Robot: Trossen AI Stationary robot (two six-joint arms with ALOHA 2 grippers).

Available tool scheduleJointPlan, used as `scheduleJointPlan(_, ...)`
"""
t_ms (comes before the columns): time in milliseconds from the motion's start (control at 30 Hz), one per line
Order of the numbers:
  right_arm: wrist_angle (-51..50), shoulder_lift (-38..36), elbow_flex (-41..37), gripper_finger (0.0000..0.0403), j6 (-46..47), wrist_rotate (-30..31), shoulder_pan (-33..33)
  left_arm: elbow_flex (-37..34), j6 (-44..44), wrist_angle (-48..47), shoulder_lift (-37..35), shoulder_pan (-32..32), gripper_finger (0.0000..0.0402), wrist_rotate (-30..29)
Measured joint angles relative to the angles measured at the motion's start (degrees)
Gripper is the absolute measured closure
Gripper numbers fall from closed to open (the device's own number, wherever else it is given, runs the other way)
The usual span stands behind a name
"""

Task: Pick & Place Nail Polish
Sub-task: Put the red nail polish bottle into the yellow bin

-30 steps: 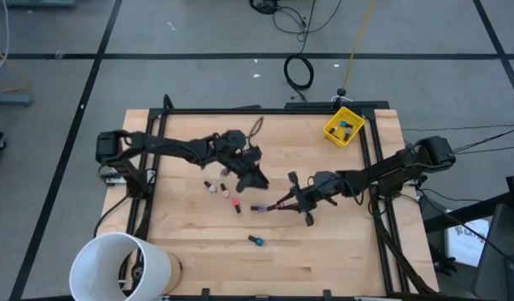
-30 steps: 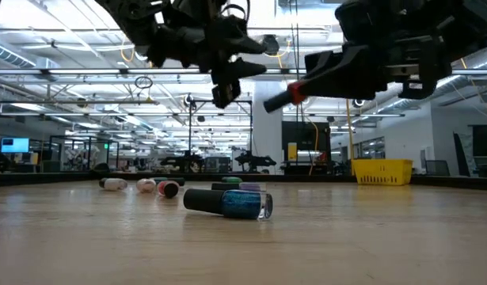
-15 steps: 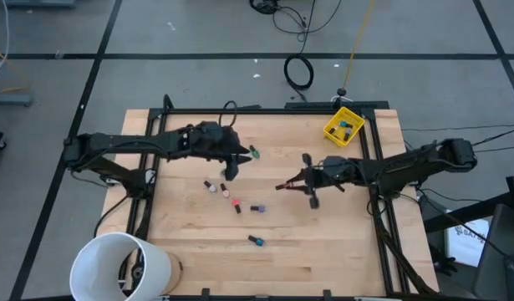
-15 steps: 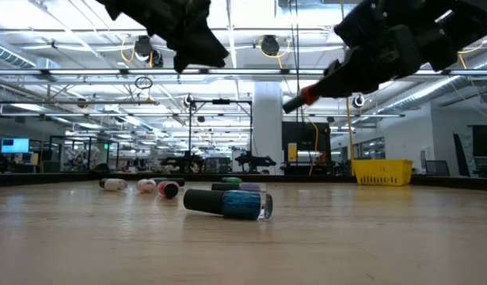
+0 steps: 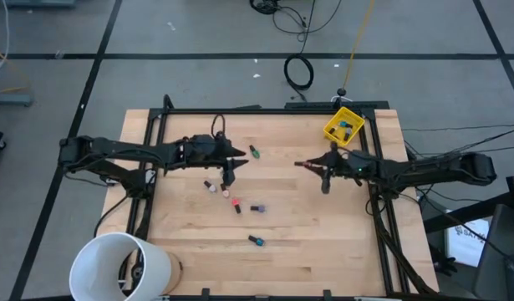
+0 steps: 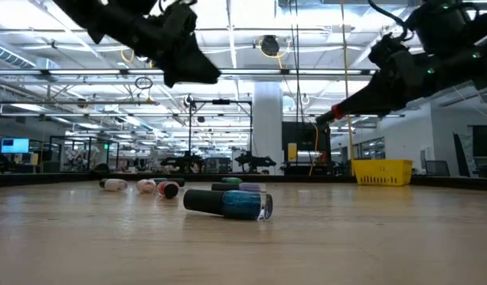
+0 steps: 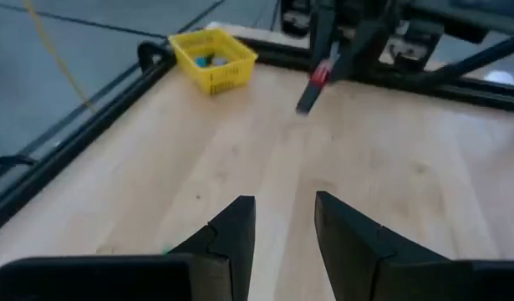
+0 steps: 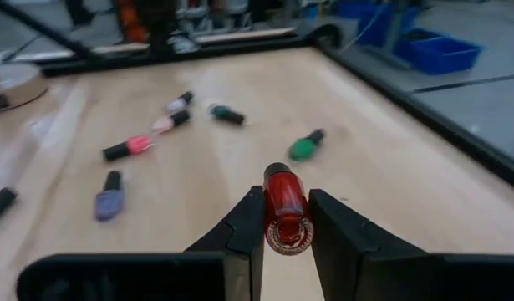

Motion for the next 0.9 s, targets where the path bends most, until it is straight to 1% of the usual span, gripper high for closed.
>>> scheduleJointPlan(100, 0.0, -4.0, -2.4, 0.034, 0.7, 3.2, -1.3, -2.1, -0.2, 1.6, 0.4, 0.4, 0.0277, 0.0)
scheduleJointPlan(233, 0.0, -7.9, -4.5, 0.034, 0.9, 7.8, -3.5, -2.1, -2.2, 2.3, 0.1, 1.0, 0.0277, 0.0)
scheduleJointPlan(400, 0.0, -10.0, -5.2, 0.034, -1.7, 15.6, -6.9, -2.1, -3.3, 2.3, 0.2, 0.9, 0.0277, 0.1)
scheduleJointPlan(467, 0.0, -10.5, -5.2, 0.034, -1.8, 17.1, -8.3, -2.1, -3.7, 2.0, 0.3, 1.0, 0.0277, 0.0)
scheduleJointPlan(667, -0.6, -12.0, -5.2, 0.034, -1.0, 17.1, -11.7, -2.1, -4.7, 1.9, 0.7, 1.0, 0.0277, 0.0)
scheduleJointPlan(900, -7.7, -14.4, -5.2, 0.034, -0.1, 17.2, -16.9, -2.1, -4.8, 2.0, 0.7, 0.7, 0.0277, 0.1)
